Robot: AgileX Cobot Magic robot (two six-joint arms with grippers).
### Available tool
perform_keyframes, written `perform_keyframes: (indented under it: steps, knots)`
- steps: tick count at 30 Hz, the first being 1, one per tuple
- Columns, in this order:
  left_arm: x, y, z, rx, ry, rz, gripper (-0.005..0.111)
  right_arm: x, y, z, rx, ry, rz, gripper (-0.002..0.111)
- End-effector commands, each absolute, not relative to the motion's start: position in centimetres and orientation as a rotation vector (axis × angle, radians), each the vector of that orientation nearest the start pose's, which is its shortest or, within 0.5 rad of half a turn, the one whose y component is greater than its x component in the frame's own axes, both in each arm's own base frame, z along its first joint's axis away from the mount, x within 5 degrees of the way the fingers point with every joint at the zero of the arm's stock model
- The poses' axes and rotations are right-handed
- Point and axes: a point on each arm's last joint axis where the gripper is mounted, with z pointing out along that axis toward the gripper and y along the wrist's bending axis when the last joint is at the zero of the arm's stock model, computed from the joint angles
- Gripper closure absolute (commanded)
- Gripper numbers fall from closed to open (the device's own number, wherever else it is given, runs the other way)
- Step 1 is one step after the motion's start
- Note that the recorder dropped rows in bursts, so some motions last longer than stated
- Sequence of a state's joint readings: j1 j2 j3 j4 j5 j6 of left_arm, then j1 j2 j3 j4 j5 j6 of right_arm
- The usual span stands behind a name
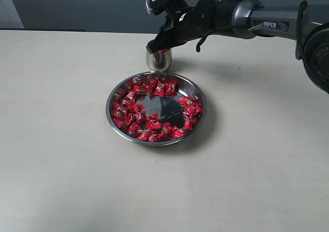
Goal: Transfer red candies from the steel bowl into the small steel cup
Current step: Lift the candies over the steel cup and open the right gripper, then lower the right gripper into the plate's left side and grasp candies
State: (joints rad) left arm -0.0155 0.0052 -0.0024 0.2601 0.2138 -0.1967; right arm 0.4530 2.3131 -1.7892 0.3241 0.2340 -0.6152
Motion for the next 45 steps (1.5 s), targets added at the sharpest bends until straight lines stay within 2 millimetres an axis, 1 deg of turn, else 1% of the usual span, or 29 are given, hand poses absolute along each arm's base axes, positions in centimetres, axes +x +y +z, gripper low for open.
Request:
perform_keyframes:
  steps: [1,3,4,7,9,10,11,12,13,14,15,16,17,18,19,22,26,28,30,35,40,45]
  knots:
    - [5.6,0.4,19.5,0.022,1.685,0.065,0.106,47.3,23.4,16.4,-0.833,2.068,0.172,0.064]
    - [5.6,0.4,19.5,0.022,1.685,0.065,0.106,47.3,23.4,16.4,-0.83,2.067,0.172,0.058]
    - [5.6,0.4,19.5,0.022,1.685,0.065,0.106,47.3,23.4,16.5,-0.829,2.073,0.177,0.057]
    - [5.6,0.4,19.5,0.022,1.685,0.065,0.106,46.9,23.5,17.1,-0.833,2.102,0.201,0.061]
    - [5.6,0.4,19.5,0.022,1.685,0.065,0.106,46.3,23.5,18.5,-0.854,2.118,0.222,0.068]
    - [5.6,0.4,19.5,0.022,1.685,0.065,0.106,45.8,23.5,19.6,-0.853,2.138,0.256,0.076]
    - [5.6,0.4,19.5,0.022,1.685,0.065,0.106,45.5,23.4,20.1,-0.856,2.151,0.274,0.081]
    - [5.6,0.4,19.5,0.022,1.685,0.065,0.106,44.7,23.5,20.6,-0.876,2.205,0.326,0.088]
    - [5.6,0.4,19.5,0.022,1.685,0.065,0.106,44.3,23.5,20.5,-0.906,2.244,0.351,0.088]
    - [5.6,0.4,19.5,0.022,1.685,0.065,0.106,43.2,23.5,20.0,-1.005,2.328,0.409,0.084]
    - [5.6,0.4,19.5,0.022,1.685,0.065,0.106,42.5,23.5,19.7,-1.08,2.375,0.439,0.079]
    - [5.6,0.4,19.5,0.022,1.685,0.065,0.106,41.3,23.5,18.9,-1.187,2.469,0.509,0.068]
    - [5.6,0.4,19.5,0.022,1.685,0.065,0.106,40.4,23.4,18.1,-1.255,2.55,0.563,0.059]
    - [5.6,0.4,19.5,0.022,1.685,0.065,0.106,39.9,23.2,17.5,-1.306,2.609,0.598,0.055]
    - [5.6,0.4,19.5,0.022,1.685,0.065,0.106,39.4,23.1,16.8,-1.353,2.667,0.632,0.055]
    - [5.6,0.4,19.5,0.022,1.685,0.065,0.106,39.2,23.4,15.8,-1.342,2.7,0.689,0.055]
    - [5.6,0.4,19.5,0.022,1.685,0.065,0.106,39.2,24.2,15.8,-1.258,2.693,0.832,0.055]
    - [5.6,0.4,19.5,0.022,1.685,0.065,0.106,39.2,24.7,15.9,-1.218,2.67,0.864,0.055]
    - [5.6,0.4,19.5,0.022,1.685,0.065,0.106,39.3,25.3,15.9,-1.199,2.637,0.843,0.055]
    - [5.6,0.4,19.5,0.022,1.685,0.065,0.106,39.0,27.2,15.5,-1.216,2.571,0.77,0.055]
    - [5.6,0.4,19.5,0.022,1.685,0.065,0.106,37.9,28.9,14.2,-1.315,2.551,0.745,0.055]
    - [5.6,0.4,19.5,0.022,1.685,0.065,0.106,37.9,28.8,12.8,-1.383,2.557,0.651,0.055]
